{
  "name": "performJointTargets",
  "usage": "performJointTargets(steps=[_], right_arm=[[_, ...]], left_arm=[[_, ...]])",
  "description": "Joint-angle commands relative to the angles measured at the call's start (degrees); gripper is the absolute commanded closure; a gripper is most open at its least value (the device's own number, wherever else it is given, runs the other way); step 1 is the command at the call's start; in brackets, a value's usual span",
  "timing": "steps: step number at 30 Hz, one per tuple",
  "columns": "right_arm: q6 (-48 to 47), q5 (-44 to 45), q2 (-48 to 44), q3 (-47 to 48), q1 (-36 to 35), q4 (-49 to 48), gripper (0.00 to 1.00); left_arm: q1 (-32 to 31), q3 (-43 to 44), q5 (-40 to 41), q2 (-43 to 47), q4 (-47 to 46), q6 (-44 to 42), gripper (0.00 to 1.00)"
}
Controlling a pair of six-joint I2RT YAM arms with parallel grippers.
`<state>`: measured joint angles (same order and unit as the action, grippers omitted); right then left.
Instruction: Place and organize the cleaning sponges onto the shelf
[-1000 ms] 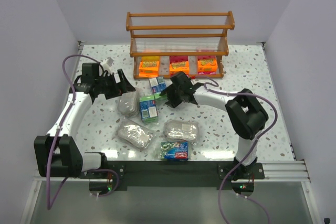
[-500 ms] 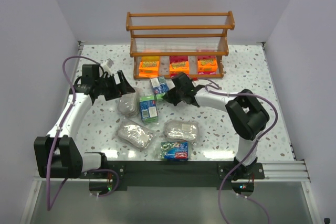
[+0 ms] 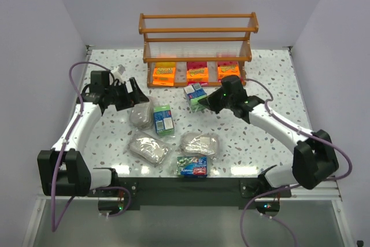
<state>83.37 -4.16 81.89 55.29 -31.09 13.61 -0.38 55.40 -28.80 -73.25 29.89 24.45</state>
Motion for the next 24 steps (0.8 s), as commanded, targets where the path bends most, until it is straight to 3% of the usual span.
performJointTargets(steps=[1, 8, 17, 24], right_arm=[[-3.74, -3.48, -6.89, 3.07, 1.21, 2.39, 1.0], [-7.17, -4.8, -10.7, 11.76, 4.63, 6.87, 1.0], [-10.07, -9.45, -5.95, 23.8, 15.79, 5.73, 1.0], [-10.6, -13.14, -4.54, 22.94, 18.43, 4.85, 1.0]], left_arm=[[0.03, 1.73, -1.79, -0.57, -1.94, -0.28, 0.07], [0.03, 2.17, -2.14, -1.19, -2.12, -0.28, 0.07], [0.03, 2.52, -2.58, -0.66, -2.12, -0.01, 0.07], [0.03, 2.26, -2.14, 0.04, -1.5, -0.1, 0.07]])
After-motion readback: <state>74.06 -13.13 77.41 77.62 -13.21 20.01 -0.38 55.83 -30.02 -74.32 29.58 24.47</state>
